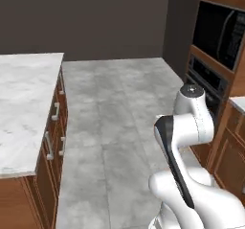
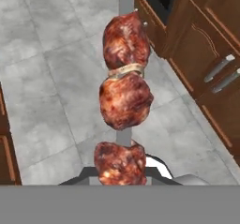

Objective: Place the cold items (eggplant and broccoli) from the fridge in one tupperware on the dining counter. Place the warm items (kebab skewer and hot dog) in the stove area in another tupperware.

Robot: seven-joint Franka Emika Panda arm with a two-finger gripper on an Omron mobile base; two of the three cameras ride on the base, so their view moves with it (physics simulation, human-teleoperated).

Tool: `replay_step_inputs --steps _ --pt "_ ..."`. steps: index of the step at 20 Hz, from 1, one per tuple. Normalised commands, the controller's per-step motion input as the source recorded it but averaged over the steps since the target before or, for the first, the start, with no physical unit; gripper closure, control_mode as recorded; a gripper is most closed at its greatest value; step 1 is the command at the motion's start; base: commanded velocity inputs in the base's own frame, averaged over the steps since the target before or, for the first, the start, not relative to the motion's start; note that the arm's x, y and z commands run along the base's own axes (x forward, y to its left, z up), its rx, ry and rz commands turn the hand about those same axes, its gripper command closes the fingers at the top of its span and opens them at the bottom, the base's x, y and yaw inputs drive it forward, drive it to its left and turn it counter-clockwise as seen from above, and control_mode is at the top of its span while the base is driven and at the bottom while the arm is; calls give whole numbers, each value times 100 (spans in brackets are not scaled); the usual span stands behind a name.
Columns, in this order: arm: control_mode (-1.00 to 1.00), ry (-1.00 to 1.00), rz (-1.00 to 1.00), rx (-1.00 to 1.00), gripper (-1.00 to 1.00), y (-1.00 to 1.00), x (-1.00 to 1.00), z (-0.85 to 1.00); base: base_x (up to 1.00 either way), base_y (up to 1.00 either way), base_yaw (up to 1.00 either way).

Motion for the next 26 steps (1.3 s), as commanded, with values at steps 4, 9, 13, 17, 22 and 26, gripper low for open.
replay_step_inputs --steps 4,9,13,17,22,26 --pt "100 0 0 0 100 0 0 0 -35 -25 78" --pt "100 0 0 0 100 0 0 0 0 0 80" --pt "100 0 0 0 100 0 0 0 2 1 72" --pt "100 0 0 0 100 0 0 0 19 26 57" --pt "100 0 0 0 100 0 0 0 31 29 45" --pt "100 0 0 0 100 0 0 0 77 51 17"
